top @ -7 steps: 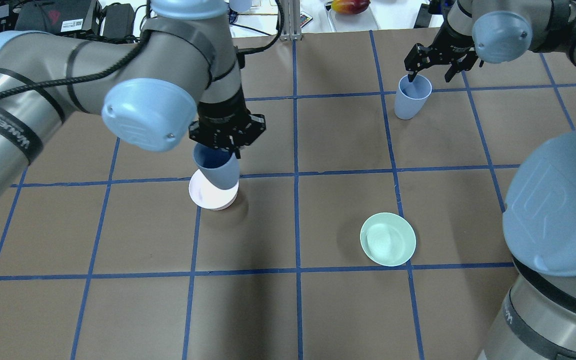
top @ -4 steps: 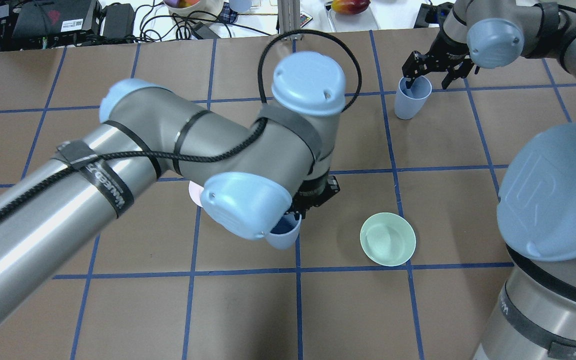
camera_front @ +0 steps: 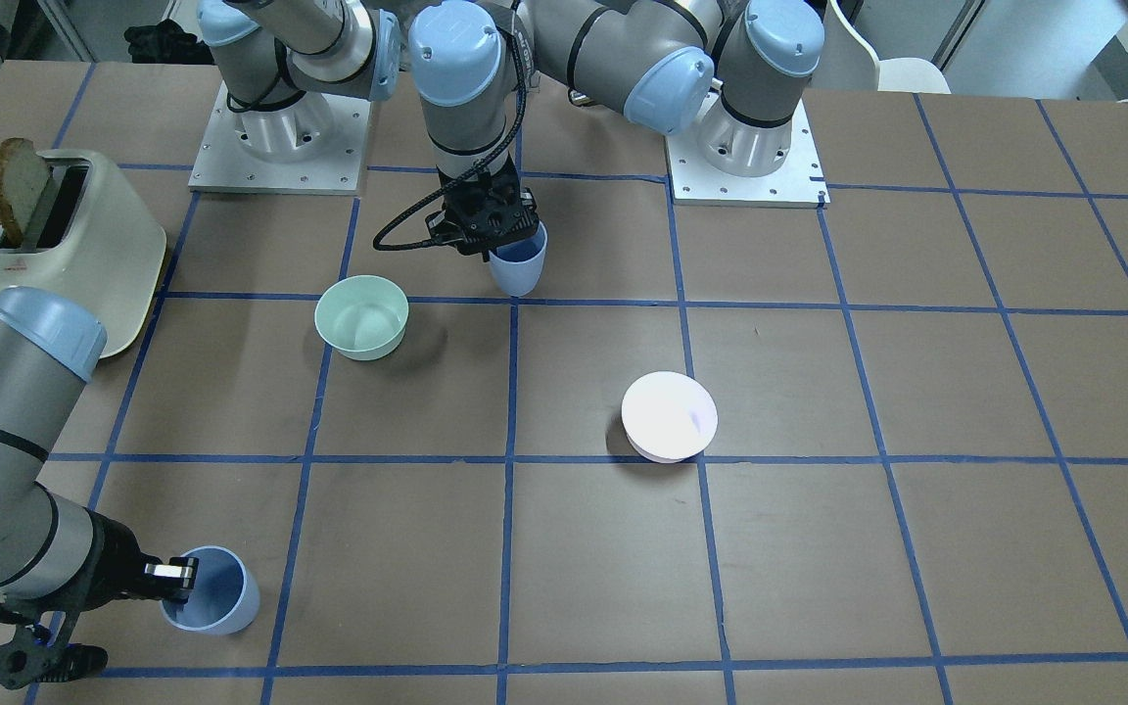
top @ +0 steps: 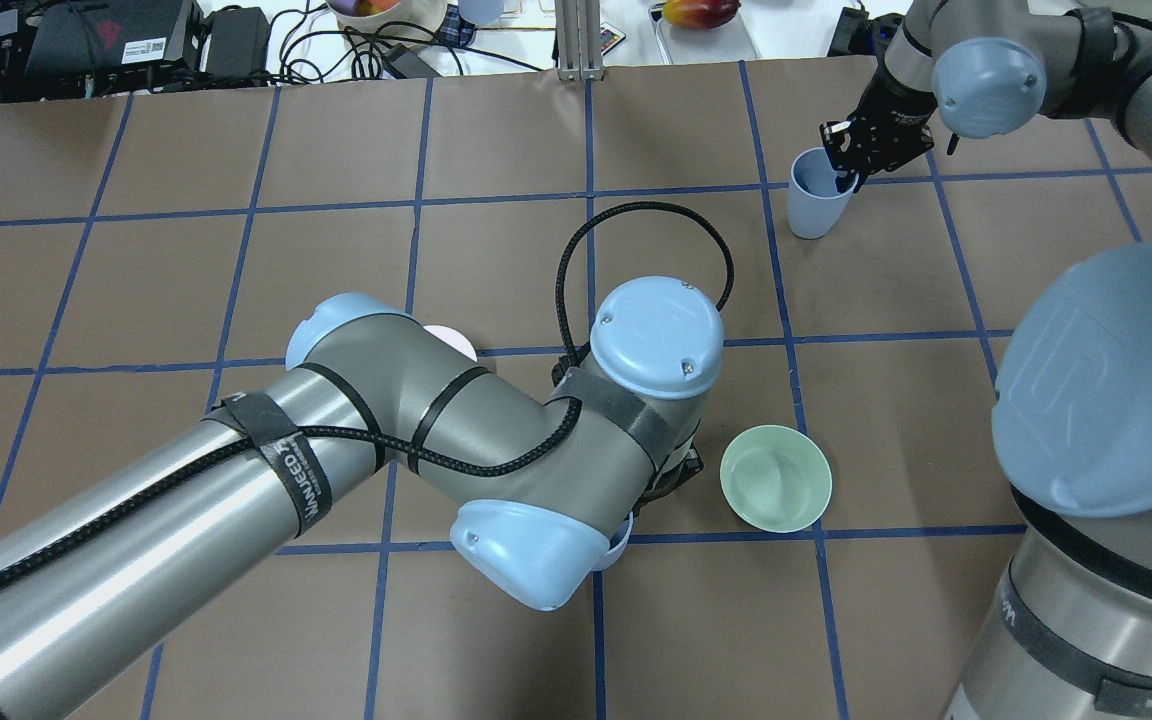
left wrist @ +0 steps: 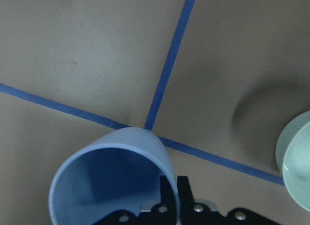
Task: Stack blue cups with both arms
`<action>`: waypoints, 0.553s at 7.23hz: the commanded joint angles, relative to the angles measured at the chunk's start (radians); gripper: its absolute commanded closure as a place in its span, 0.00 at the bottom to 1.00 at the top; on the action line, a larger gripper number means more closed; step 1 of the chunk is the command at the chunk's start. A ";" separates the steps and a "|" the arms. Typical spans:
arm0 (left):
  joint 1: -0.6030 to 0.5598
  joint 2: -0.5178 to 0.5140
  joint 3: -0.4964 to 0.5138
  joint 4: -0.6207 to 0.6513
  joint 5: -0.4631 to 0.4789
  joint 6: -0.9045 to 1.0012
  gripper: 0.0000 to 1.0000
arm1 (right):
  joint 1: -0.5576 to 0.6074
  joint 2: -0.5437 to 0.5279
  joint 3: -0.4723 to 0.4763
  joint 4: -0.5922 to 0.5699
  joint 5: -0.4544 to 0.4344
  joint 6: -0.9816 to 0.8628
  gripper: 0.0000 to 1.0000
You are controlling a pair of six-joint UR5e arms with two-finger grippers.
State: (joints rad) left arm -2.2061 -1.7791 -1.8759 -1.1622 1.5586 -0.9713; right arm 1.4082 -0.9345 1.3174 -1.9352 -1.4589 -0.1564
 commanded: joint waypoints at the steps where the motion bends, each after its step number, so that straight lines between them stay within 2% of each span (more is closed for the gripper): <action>1: -0.001 -0.026 -0.009 0.056 -0.011 -0.003 1.00 | 0.000 -0.003 -0.004 0.021 0.006 0.000 1.00; 3: -0.003 -0.049 -0.012 0.061 -0.017 -0.004 1.00 | 0.000 -0.004 -0.084 0.135 0.012 0.000 1.00; 4: -0.003 -0.057 -0.012 0.059 -0.012 -0.003 0.59 | 0.002 -0.001 -0.119 0.184 0.015 0.001 1.00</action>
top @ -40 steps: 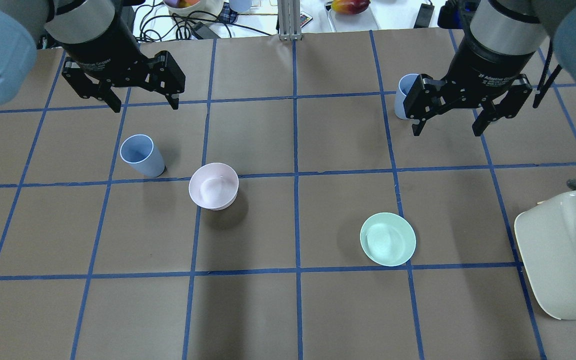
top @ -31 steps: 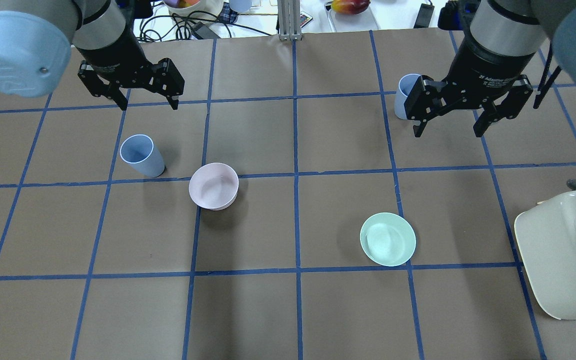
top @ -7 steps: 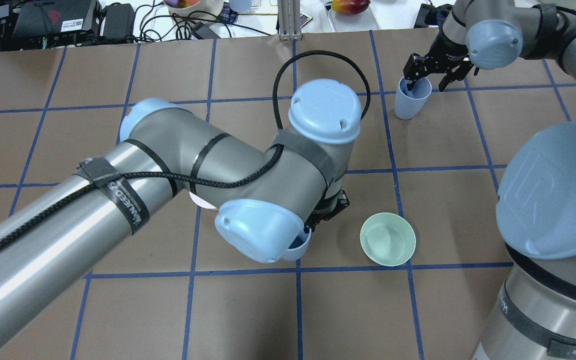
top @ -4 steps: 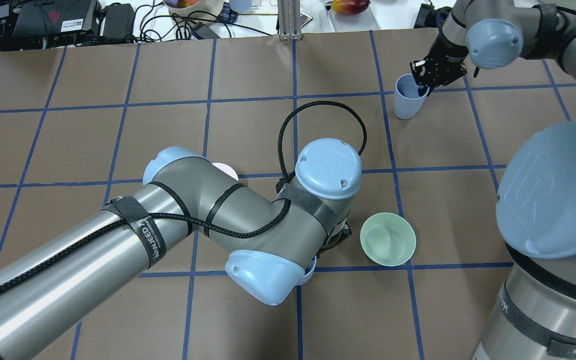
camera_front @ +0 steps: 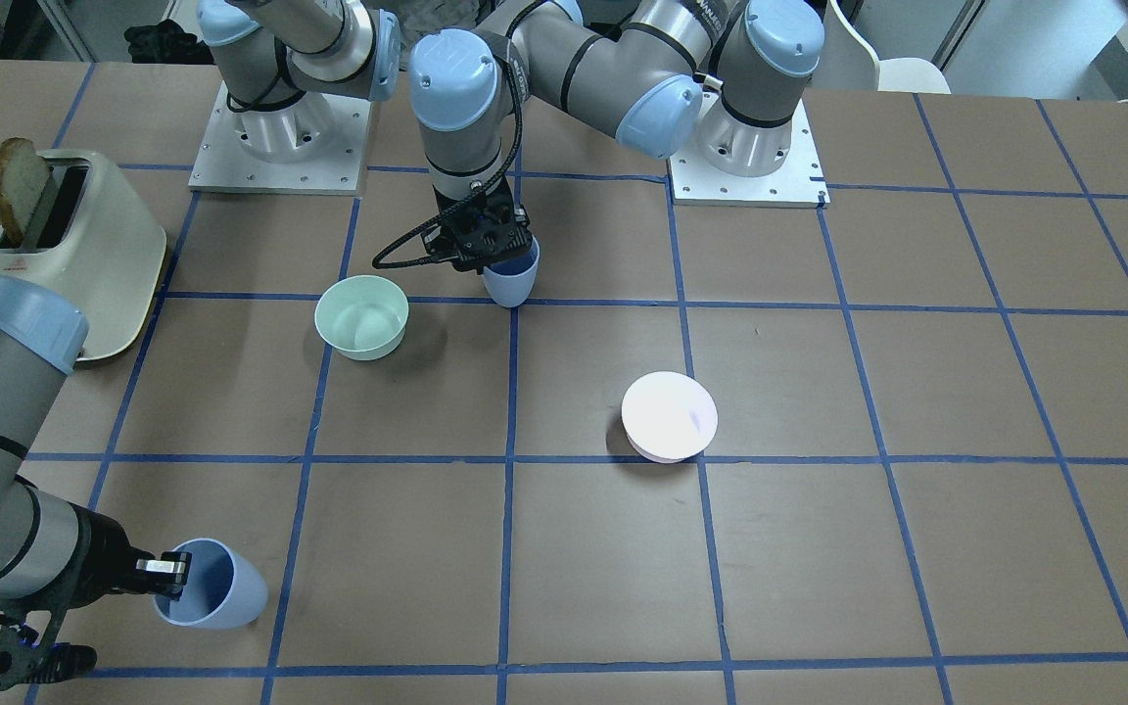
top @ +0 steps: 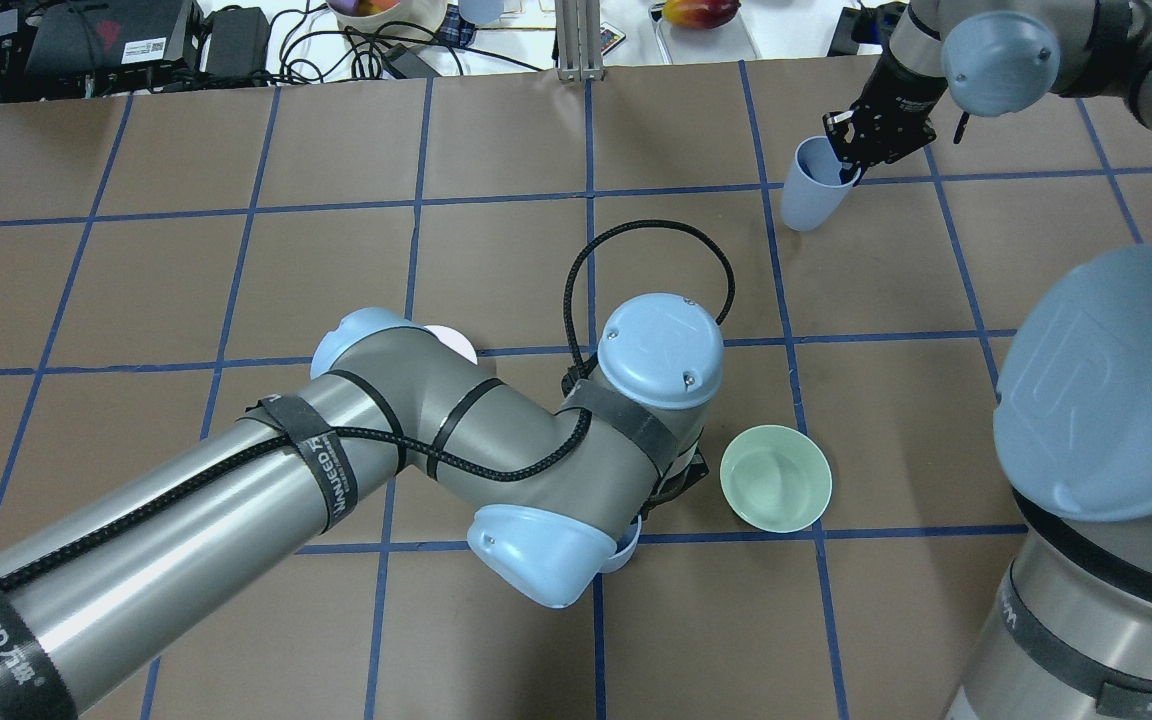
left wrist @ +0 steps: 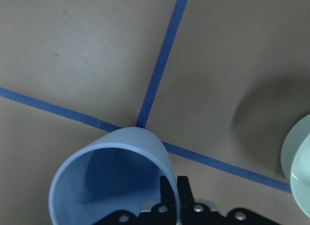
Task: Stack blue cups with both arms
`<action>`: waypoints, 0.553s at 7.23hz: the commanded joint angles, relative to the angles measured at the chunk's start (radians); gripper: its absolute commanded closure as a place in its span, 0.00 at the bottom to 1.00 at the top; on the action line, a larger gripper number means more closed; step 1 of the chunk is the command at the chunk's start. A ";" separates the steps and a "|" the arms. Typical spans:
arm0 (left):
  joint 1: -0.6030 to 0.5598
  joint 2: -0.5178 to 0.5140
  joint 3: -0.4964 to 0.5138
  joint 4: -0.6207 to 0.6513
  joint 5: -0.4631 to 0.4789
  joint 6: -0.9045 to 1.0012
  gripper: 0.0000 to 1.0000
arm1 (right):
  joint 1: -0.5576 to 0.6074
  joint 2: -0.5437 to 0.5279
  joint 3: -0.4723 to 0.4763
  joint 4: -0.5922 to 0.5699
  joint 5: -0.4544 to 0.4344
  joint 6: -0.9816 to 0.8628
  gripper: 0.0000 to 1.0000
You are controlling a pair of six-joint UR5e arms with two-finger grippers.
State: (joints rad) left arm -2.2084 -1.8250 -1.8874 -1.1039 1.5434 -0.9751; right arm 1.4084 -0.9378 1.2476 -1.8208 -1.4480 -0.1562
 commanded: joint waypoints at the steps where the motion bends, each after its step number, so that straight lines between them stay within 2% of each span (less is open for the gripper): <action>1: -0.001 -0.010 0.002 0.007 0.007 0.004 0.01 | 0.003 -0.001 -0.051 0.078 0.004 0.007 1.00; 3: 0.010 0.044 0.016 0.009 0.009 0.039 0.00 | 0.009 -0.003 -0.051 0.096 0.004 0.027 1.00; 4: 0.038 0.079 0.061 -0.046 0.014 0.106 0.00 | 0.011 -0.013 -0.053 0.125 0.003 0.046 1.00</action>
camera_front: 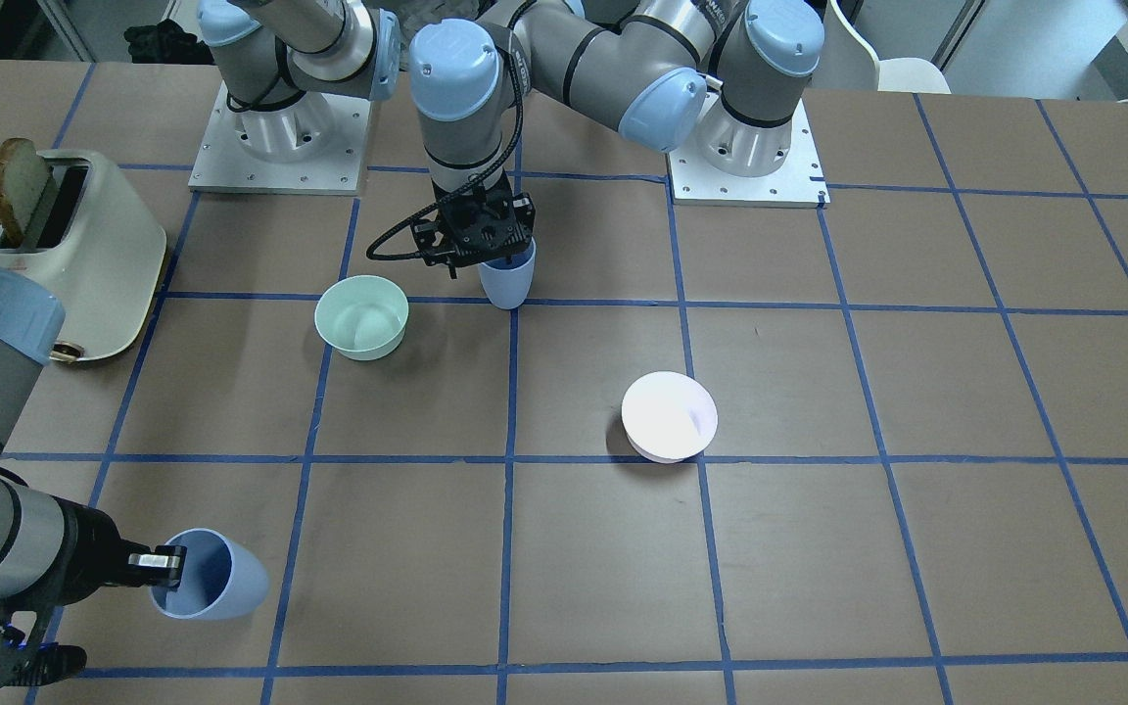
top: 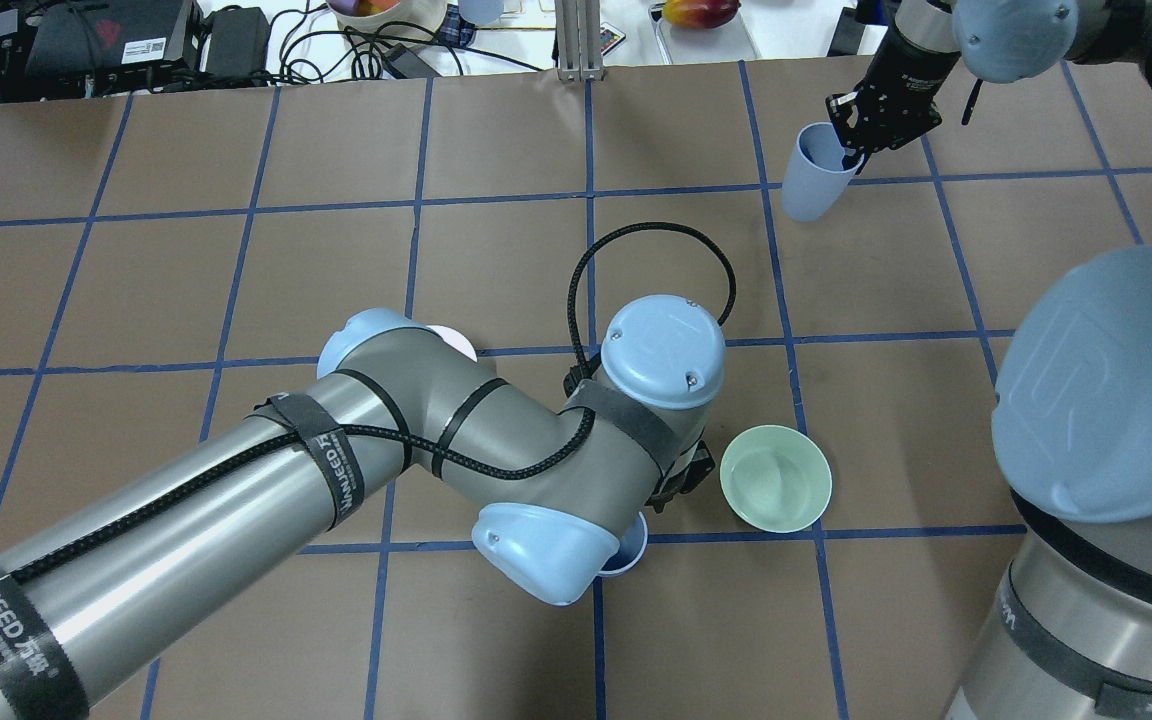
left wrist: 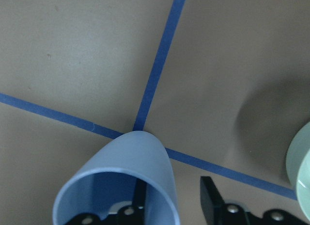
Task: Stack blue cups with both arms
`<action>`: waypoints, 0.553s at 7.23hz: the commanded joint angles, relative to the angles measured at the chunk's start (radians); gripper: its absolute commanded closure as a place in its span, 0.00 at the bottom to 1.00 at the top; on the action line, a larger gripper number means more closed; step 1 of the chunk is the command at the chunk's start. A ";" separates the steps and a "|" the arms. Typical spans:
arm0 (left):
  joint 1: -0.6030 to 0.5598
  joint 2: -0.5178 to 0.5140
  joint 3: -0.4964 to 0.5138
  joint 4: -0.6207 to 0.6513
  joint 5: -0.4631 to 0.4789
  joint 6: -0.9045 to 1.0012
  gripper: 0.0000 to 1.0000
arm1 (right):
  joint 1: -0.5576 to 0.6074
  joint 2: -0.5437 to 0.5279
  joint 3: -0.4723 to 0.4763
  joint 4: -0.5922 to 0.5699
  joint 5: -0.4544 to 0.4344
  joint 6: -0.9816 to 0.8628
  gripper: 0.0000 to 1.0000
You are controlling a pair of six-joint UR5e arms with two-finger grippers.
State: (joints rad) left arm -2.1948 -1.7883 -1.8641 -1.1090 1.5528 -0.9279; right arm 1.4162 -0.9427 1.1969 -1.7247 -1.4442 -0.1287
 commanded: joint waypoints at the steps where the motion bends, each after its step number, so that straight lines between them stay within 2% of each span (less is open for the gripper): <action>1: 0.109 0.075 0.118 -0.196 0.003 0.172 0.00 | 0.006 -0.045 0.004 0.077 0.002 0.023 1.00; 2: 0.212 0.105 0.220 -0.350 0.001 0.289 0.00 | 0.027 -0.074 0.007 0.109 -0.001 0.032 1.00; 3: 0.316 0.116 0.329 -0.482 -0.002 0.410 0.00 | 0.065 -0.129 0.013 0.193 -0.002 0.056 1.00; 4: 0.393 0.127 0.411 -0.549 -0.002 0.511 0.00 | 0.098 -0.189 0.036 0.259 -0.002 0.082 1.00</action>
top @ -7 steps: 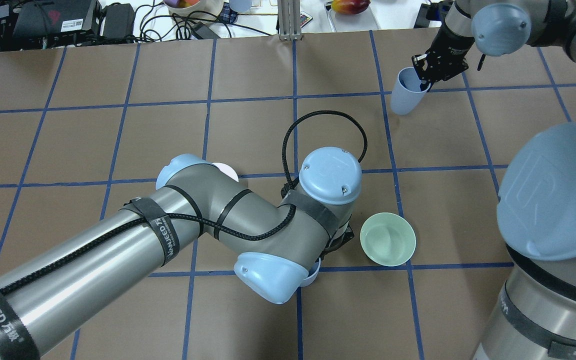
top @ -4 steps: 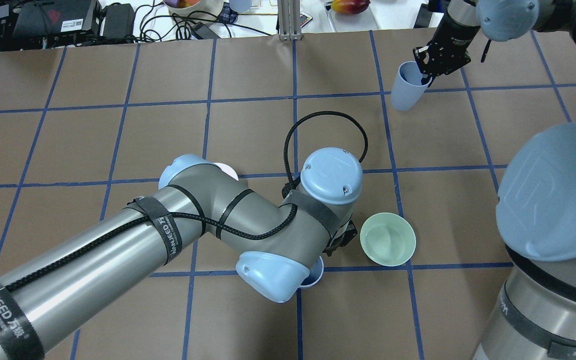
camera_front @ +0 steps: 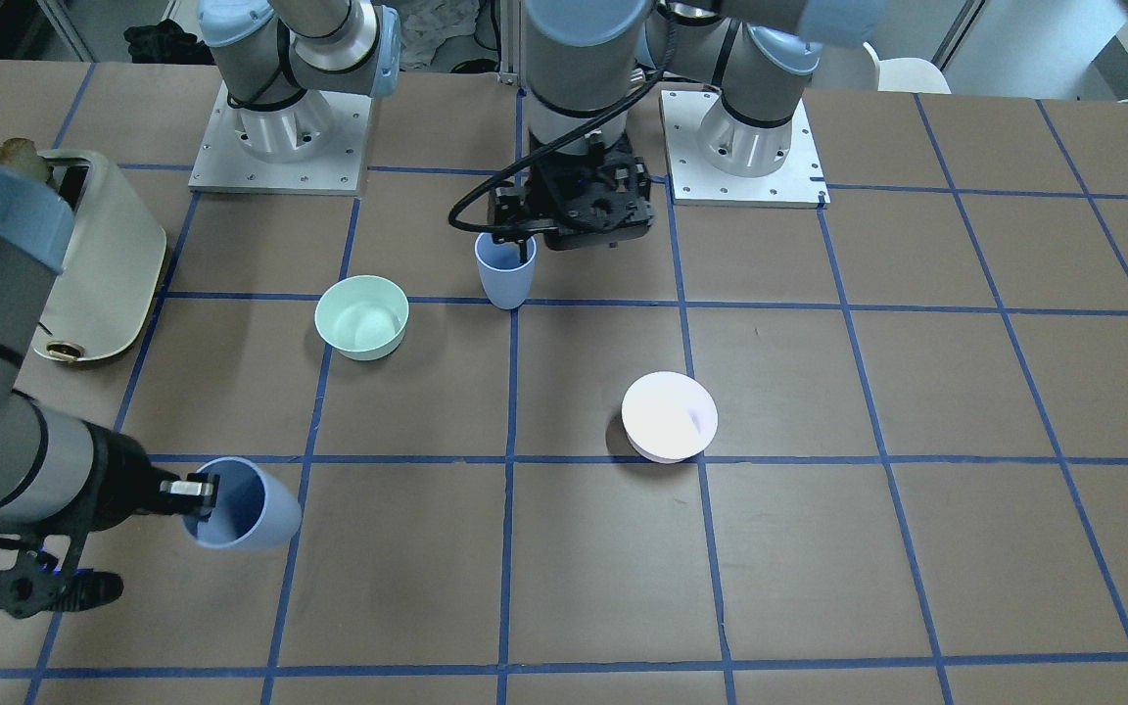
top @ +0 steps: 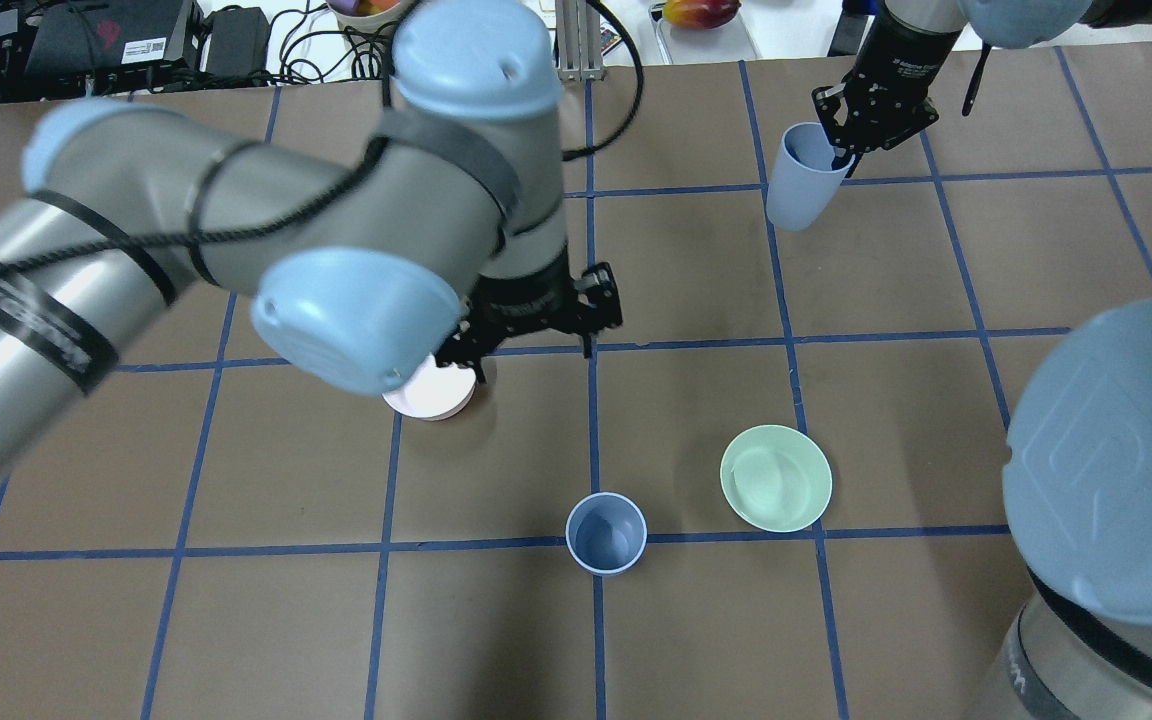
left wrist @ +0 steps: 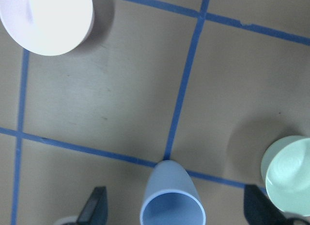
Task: Stack blue cups with both arms
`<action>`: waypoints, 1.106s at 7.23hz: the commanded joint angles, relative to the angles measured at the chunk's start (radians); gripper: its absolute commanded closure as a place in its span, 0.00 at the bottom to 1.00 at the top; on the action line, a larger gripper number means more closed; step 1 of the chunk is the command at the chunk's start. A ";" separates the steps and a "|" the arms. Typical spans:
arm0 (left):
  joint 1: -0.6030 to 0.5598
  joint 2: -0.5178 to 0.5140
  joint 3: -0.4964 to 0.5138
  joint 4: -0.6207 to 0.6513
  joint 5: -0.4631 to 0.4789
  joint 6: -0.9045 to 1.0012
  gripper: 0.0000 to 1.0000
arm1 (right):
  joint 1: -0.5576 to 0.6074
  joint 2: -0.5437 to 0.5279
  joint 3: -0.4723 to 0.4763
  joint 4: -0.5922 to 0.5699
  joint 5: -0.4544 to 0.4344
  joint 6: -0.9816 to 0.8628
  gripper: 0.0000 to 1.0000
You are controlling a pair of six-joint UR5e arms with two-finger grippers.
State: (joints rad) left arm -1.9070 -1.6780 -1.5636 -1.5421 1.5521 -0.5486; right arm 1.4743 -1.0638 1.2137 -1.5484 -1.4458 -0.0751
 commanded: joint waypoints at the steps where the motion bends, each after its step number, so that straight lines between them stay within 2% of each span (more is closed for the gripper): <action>1: 0.174 0.032 0.163 -0.153 -0.004 0.248 0.00 | 0.072 -0.138 0.068 0.149 0.001 0.032 1.00; 2: 0.231 0.047 0.175 -0.156 -0.007 0.357 0.00 | 0.111 -0.209 0.139 0.199 0.001 0.088 1.00; 4: 0.304 0.041 0.165 -0.121 -0.030 0.465 0.00 | 0.220 -0.309 0.301 0.191 0.007 0.210 1.00; 5: 0.322 0.041 0.145 -0.077 -0.024 0.520 0.00 | 0.275 -0.344 0.352 0.188 0.007 0.234 1.00; 7: 0.322 0.058 0.082 0.046 -0.024 0.535 0.00 | 0.337 -0.361 0.382 0.185 0.008 0.294 1.00; 8: 0.322 0.066 0.071 0.051 -0.023 0.536 0.00 | 0.368 -0.358 0.386 0.185 0.008 0.310 1.00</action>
State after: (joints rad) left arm -1.5854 -1.6208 -1.4693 -1.5260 1.5281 -0.0200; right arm 1.8019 -1.4196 1.5878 -1.3627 -1.4379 0.2088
